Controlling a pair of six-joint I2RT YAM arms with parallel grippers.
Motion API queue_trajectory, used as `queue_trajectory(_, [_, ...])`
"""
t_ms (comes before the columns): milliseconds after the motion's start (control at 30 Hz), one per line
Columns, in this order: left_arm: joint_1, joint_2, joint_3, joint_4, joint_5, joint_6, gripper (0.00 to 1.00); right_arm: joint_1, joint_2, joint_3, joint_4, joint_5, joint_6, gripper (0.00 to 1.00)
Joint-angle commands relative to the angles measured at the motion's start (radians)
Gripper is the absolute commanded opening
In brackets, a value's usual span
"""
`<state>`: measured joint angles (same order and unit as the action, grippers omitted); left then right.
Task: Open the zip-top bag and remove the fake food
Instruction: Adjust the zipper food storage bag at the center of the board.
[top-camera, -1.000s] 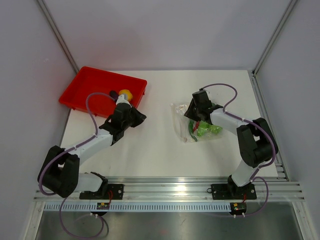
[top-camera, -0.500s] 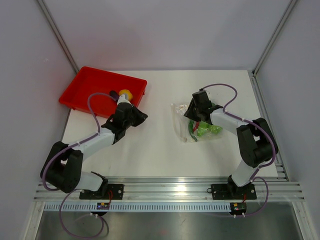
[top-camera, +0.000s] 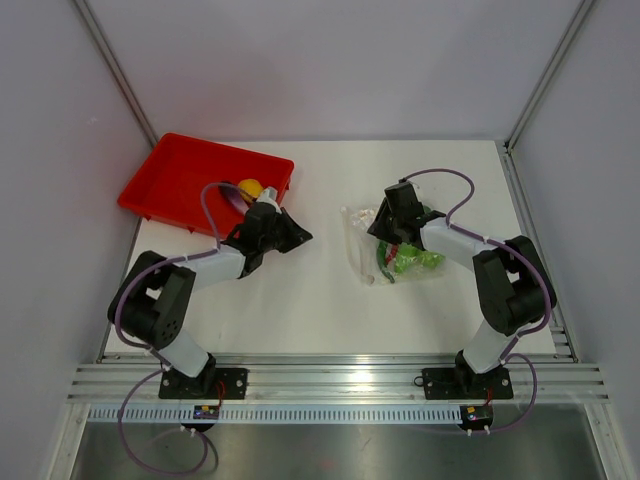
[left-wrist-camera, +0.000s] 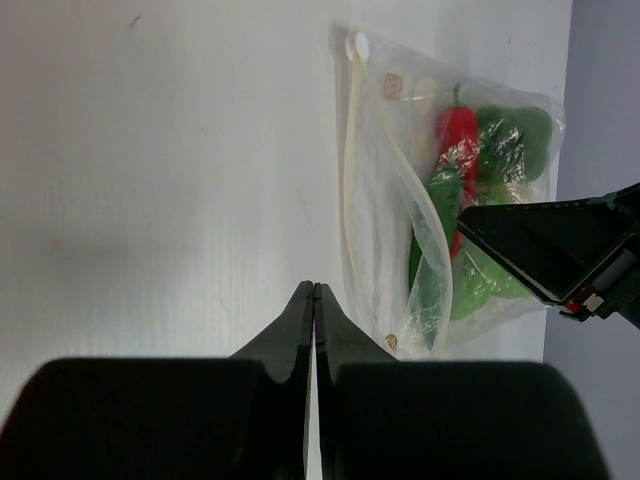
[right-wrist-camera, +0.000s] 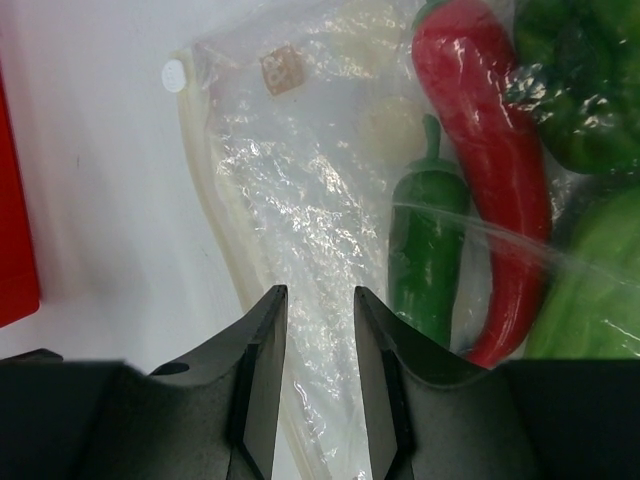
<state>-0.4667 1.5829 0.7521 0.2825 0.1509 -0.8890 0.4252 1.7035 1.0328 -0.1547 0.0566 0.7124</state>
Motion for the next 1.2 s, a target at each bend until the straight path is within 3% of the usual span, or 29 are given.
queue_trajectory(0, [-0.001, 0.061, 0.078, 0.148, 0.128, 0.013, 0.0, -0.006, -0.016, -0.002, 0.024, -0.021, 0.01, 0.4])
queue_trajectory(200, [-0.044, 0.221, 0.171, 0.153, 0.203, -0.008, 0.0, -0.006, 0.016, 0.003, 0.038, -0.054, 0.021, 0.4])
queue_trajectory(367, [-0.049, 0.224, 0.185, 0.121, 0.191, -0.005, 0.0, -0.005, -0.004, -0.002, 0.034, -0.066, 0.018, 0.4])
queue_trajectory(567, [-0.049, 0.207, 0.185, 0.077, 0.165, -0.005, 0.0, 0.033, -0.028, 0.076, -0.088, 0.101, -0.1, 0.49])
queue_trajectory(667, [-0.049, 0.201, 0.182, 0.054, 0.162, -0.008, 0.0, 0.067, -0.03, 0.101, -0.106, 0.107, -0.149, 0.49])
queue_trajectory(900, [-0.047, 0.177, 0.173, 0.03, 0.154, -0.004, 0.0, 0.19, 0.001, 0.185, -0.183, 0.29, -0.237, 0.5])
queue_trajectory(1167, [-0.044, 0.169, 0.167, 0.032, 0.167, -0.008, 0.0, 0.216, 0.13, 0.292, -0.285, 0.359, -0.283, 0.47])
